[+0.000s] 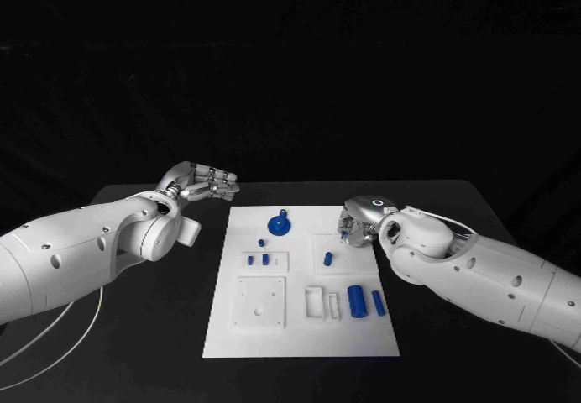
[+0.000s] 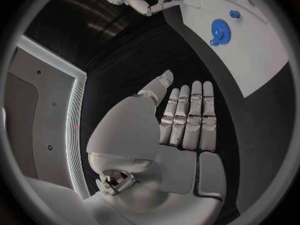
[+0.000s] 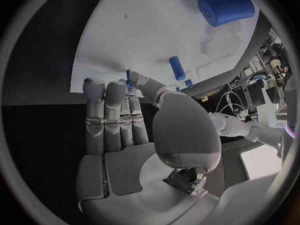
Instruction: Assemble the parts on the task board
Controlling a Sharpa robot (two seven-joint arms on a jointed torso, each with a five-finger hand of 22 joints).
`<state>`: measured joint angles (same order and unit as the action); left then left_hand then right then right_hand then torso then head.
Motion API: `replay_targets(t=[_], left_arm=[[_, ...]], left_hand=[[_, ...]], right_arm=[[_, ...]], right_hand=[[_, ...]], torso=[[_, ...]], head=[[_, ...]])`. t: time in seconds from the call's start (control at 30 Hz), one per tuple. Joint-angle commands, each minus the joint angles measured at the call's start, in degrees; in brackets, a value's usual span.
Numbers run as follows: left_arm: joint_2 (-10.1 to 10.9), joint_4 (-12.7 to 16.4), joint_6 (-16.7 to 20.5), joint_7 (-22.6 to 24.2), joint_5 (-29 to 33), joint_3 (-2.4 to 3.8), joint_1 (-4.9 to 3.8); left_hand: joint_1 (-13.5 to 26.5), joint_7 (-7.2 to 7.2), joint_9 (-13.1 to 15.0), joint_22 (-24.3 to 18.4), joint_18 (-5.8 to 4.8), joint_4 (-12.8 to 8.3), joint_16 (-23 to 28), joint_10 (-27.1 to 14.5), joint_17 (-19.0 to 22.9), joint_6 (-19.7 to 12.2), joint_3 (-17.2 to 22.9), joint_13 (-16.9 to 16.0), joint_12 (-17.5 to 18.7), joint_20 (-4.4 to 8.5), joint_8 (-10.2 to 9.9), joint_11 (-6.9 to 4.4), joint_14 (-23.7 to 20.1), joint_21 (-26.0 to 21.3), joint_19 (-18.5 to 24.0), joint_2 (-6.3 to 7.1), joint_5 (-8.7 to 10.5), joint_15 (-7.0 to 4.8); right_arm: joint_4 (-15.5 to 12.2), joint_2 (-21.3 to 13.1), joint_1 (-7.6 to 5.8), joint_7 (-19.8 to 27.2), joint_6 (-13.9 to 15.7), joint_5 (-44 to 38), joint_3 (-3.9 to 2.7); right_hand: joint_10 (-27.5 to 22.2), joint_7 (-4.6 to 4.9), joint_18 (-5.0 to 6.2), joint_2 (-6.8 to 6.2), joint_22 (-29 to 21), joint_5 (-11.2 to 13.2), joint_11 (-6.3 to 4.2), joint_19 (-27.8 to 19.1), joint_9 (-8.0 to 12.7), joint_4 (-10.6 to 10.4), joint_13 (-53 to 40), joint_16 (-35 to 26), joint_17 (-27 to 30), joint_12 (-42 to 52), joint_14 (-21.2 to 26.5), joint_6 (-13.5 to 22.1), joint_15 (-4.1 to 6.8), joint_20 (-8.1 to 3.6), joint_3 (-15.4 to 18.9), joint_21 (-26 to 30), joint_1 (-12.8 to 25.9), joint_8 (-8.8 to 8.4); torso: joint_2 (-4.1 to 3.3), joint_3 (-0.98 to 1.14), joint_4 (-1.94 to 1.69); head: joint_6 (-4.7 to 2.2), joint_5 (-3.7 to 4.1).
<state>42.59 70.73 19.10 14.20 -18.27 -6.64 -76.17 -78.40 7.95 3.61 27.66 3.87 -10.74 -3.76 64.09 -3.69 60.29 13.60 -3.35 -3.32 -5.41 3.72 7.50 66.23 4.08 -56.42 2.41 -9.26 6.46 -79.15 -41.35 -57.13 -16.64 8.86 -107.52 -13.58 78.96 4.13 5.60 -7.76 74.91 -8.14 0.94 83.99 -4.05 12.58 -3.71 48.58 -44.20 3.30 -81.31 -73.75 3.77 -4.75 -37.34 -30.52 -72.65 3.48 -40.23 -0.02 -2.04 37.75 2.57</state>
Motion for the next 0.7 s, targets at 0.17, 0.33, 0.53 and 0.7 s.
replay_targets(t=[0.17,0.33,0.53,0.7], left_arm=[[-0.47,-0.80,-0.36,0.21,0.76,0.07,-0.09],[-0.61,-0.94,-0.44,0.12,0.93,0.07,-0.09],[-0.84,-0.56,-0.47,0.12,1.09,0.06,-0.09],[-1.21,-0.41,-0.17,0.29,1.23,0.06,-0.08]], left_hand=[[0.06,0.11,-0.07,0.18,0.15,-0.51,0.13,-0.34,-0.06,0.41,-0.07,0.05,0.00,-0.01,-0.11,0.07,0.29,0.25,-0.30,-0.68,-0.28,0.13],[0.06,0.11,-0.07,0.18,0.15,-0.51,0.13,-0.34,-0.06,0.41,-0.07,0.05,0.00,-0.01,-0.11,0.07,0.29,0.25,-0.30,-0.68,-0.28,0.13],[0.08,0.12,-0.07,0.30,0.19,-0.56,0.13,-0.37,-0.07,0.41,-0.13,0.06,0.01,-0.02,-0.11,0.08,0.28,0.27,-0.29,-0.75,-0.29,0.14],[0.08,0.12,-0.07,0.30,0.19,-0.56,0.13,-0.37,-0.07,0.41,-0.13,0.06,0.01,-0.02,-0.11,0.08,0.28,0.27,-0.29,-0.75,-0.29,0.14]], right_arm=[[-1.76,-0.68,-0.11,-0.09,0.92,3.26,-2.76],[-3.29,-1.06,-0.11,0.51,1.40,5.59,-3.57],[-6.34,-0.75,0.00,1.81,2.36,7.65,-3.84],[-9.06,0.09,0.79,2.36,2.87,7.45,-3.79]], right_hand=[[0.23,0.03,1.01,0.16,3.03,0.43,0.05,2.64,-0.05,-0.14,-0.01,-0.43,-0.13,0.15,-0.21,-0.32,0.20,-0.48,-0.40,-0.28,0.07,0.19],[0.23,0.02,1.09,0.15,3.03,0.37,0.04,2.65,-0.05,-0.20,0.00,-0.49,-0.18,0.15,-0.25,-0.33,0.23,-0.52,-0.36,-0.33,0.03,0.18],[0.21,0.03,1.26,0.18,3.01,0.22,0.05,2.64,-0.05,-0.30,0.00,-0.61,-0.25,0.15,-0.28,-0.31,0.24,-0.52,-0.28,-0.29,-0.03,0.18],[0.15,0.05,1.36,0.20,3.01,0.00,0.08,2.64,-0.04,-0.36,0.01,-0.71,-0.31,0.14,-0.35,-0.25,0.23,-0.48,-0.16,-0.34,-0.08,0.18]], torso=[[0.01,-0.06,-0.02],[0.04,-0.11,-0.03],[0.05,-0.15,-0.08],[0.12,-0.27,-0.10]], head=[[-0.19,0.02],[-0.37,-0.49],[-0.72,-1.74],[-0.67,-3.29]])
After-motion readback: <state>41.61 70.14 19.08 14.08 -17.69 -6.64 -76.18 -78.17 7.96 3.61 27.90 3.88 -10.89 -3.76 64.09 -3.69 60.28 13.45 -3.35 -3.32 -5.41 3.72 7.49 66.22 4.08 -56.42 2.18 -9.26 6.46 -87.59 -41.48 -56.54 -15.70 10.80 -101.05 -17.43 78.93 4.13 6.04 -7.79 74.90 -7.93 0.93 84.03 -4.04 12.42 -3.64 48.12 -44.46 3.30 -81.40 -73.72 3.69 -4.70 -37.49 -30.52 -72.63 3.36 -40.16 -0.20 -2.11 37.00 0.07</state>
